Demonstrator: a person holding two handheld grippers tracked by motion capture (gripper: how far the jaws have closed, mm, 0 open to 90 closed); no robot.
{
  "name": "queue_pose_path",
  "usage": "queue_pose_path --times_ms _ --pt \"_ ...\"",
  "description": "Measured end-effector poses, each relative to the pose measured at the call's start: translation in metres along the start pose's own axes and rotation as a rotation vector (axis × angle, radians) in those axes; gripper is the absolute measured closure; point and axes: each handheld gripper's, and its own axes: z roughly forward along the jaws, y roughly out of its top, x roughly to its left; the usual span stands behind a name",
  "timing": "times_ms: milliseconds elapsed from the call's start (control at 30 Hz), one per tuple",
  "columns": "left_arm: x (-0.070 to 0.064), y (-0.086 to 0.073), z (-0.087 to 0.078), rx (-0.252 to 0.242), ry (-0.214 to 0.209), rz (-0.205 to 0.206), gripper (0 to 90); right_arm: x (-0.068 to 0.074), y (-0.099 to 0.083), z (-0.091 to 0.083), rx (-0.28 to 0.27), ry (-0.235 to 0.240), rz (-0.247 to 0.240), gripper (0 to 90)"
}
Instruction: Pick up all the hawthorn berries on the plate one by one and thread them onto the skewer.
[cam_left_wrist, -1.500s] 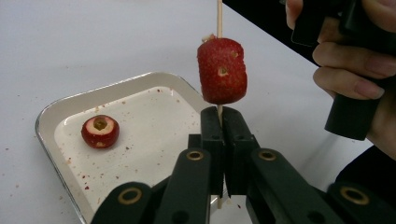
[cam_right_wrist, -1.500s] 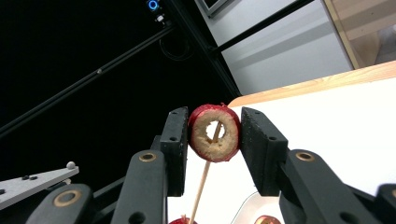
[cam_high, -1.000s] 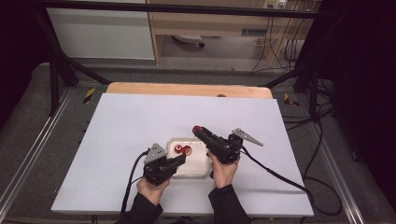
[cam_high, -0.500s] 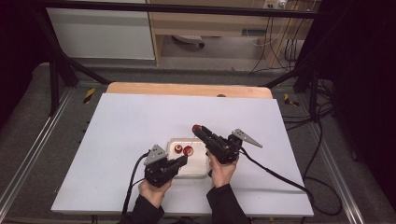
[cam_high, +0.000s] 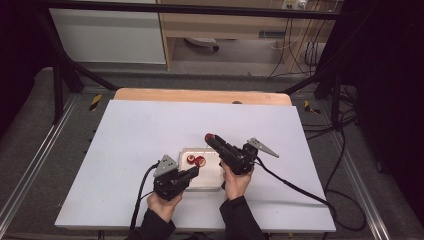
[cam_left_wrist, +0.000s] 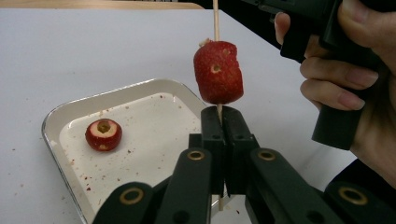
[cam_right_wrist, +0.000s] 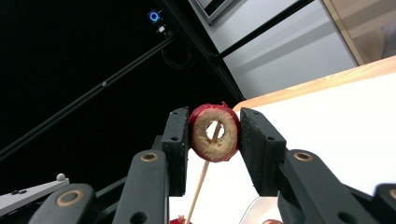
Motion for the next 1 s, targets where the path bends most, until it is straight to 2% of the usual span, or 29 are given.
queue_pose_path --times_ms 300,633,733,833,933,1000 --pt "0.002 -0.0008 0.0008 0.013 0.003 -0.007 88.7 -0.0022 -0.0029 0.0023 0.01 -0.021 -0.004 64.8" --pt "0.0011 -0.0006 -0.0001 0.01 0.009 -0.009 88.7 -0.0029 -0.0007 0.0043 0.011 -0.019 -0.003 64.8" --pt "0.0014 -0.0029 0.0007 0.011 0.017 -0.005 88.7 -0.0033 -0.0023 0.005 0.009 -0.024 0.003 64.9" --pt "0.0021 -0.0036 -0.0007 -0.003 0.021 -0.004 88.7 -0.0021 -0.0022 0.0044 0.014 -0.023 0.033 64.8" --pt "0.0008 -0.0052 0.001 -0.011 0.012 -0.02 88.7 -0.001 -0.002 0.0035 0.027 -0.021 0.056 64.8" --pt "-0.0024 -0.0069 0.0029 -0.012 0.013 -0.02 88.7 -0.0004 -0.004 0.003 0.019 -0.026 0.047 64.9"
